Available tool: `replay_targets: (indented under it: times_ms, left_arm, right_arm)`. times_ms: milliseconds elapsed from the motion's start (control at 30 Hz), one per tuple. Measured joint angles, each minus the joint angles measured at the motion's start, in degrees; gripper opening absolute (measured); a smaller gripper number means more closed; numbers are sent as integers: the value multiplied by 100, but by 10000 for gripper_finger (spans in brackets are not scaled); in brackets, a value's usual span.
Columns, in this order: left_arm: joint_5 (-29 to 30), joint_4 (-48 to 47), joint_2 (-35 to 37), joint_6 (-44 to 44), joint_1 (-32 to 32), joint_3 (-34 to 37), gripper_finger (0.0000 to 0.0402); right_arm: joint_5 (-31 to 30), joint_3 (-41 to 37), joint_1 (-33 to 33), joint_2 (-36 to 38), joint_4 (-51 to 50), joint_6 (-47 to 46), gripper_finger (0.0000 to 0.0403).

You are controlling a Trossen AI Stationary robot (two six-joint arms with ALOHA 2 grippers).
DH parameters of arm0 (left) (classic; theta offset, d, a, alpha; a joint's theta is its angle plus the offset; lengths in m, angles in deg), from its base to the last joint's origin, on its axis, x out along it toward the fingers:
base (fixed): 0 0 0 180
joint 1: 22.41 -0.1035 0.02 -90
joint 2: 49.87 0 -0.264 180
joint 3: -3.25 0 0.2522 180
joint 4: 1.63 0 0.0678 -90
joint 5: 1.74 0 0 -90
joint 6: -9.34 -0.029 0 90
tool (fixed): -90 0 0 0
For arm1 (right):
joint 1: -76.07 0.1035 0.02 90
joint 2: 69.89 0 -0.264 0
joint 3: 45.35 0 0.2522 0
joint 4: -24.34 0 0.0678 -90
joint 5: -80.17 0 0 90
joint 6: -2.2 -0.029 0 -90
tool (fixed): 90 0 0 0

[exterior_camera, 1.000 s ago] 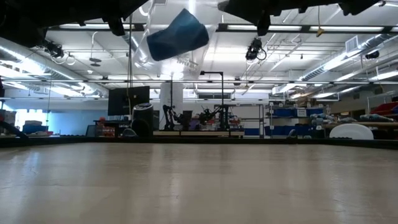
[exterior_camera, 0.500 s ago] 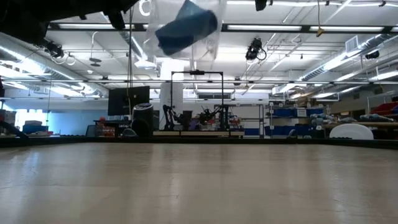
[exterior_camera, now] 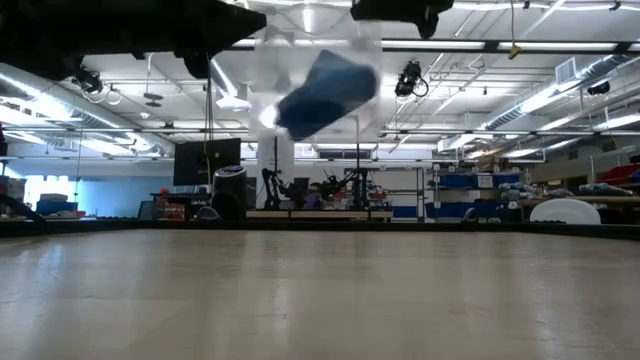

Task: Roll bandage
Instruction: Put the blue bandage into the transparent zip lock bag

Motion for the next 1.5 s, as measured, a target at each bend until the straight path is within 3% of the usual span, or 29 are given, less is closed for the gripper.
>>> replay_targets:
  times_ms: [400,800,1000,1300,1500]
  left_arm:
    - [82,293,-136,-212,-17,0,0]
    - [308,218,-195,39,-89,43,0]
    - [369,182,-581,139,-115,87,0]
    - [607,-20,-1033,143,-155,-40,0]
    - [586,-136,-1032,118,-134,-118,0]
  right_arm:
    - [2,-4,-19,-2,-881,-565,22]
    - [299,-4,-19,332,-1450,-943,117]
    - [307,13,-19,471,-1762,-1226,156]
    - [515,897,-75,72,-2418,-954,135]
    - [657,909,-142,-437,-2357,-762,88]
